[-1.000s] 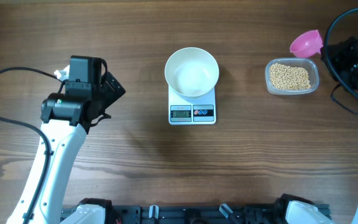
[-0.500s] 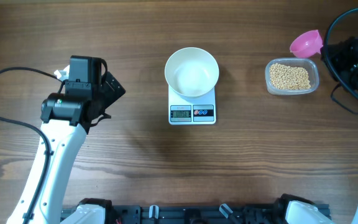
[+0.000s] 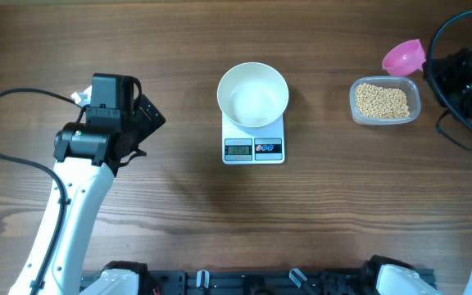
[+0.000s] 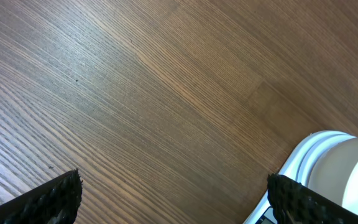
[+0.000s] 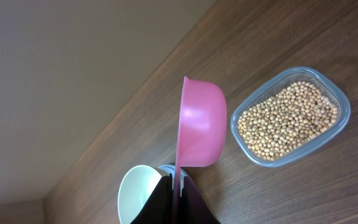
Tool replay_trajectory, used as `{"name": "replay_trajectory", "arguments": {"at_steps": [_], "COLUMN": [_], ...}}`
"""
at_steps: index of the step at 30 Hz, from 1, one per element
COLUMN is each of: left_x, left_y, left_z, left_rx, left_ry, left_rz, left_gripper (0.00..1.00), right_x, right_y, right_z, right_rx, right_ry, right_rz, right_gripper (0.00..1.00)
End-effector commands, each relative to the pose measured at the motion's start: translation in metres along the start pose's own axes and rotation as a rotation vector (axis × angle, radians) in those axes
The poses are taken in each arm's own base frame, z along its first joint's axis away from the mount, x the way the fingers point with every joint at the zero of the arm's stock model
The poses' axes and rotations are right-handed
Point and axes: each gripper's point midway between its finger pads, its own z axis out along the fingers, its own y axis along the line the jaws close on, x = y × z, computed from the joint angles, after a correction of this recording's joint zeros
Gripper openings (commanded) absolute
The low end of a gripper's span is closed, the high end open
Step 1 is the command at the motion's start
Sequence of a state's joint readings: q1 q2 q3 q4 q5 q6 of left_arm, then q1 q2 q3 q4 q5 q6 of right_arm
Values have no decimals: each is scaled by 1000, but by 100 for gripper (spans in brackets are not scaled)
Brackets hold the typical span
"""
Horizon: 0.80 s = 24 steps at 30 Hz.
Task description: Scoop item into bowl and weigh 150g on scale
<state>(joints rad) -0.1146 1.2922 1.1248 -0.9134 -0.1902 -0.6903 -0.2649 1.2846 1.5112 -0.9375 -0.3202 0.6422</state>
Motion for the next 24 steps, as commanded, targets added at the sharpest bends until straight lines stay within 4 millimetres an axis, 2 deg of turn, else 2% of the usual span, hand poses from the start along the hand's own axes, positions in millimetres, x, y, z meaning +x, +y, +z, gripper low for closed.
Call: {"name": "replay_trajectory", "arguments": {"at_steps": [1,24], "left_x": [-3,-3], "left_y": [4,4], "left_z": [1,1], "left_rx": [-18,-18], "left_ry": [-10,-10], "left_rz": [0,0], "left_gripper": [100,100], "right_x": [-1,-8], "right_y": [1,6], "right_z": [-1,-1], "right_rx": [-2,-22], "right_ry": [-9,-37], "right_rz": [-18,-30], "right_gripper": [4,4]}}
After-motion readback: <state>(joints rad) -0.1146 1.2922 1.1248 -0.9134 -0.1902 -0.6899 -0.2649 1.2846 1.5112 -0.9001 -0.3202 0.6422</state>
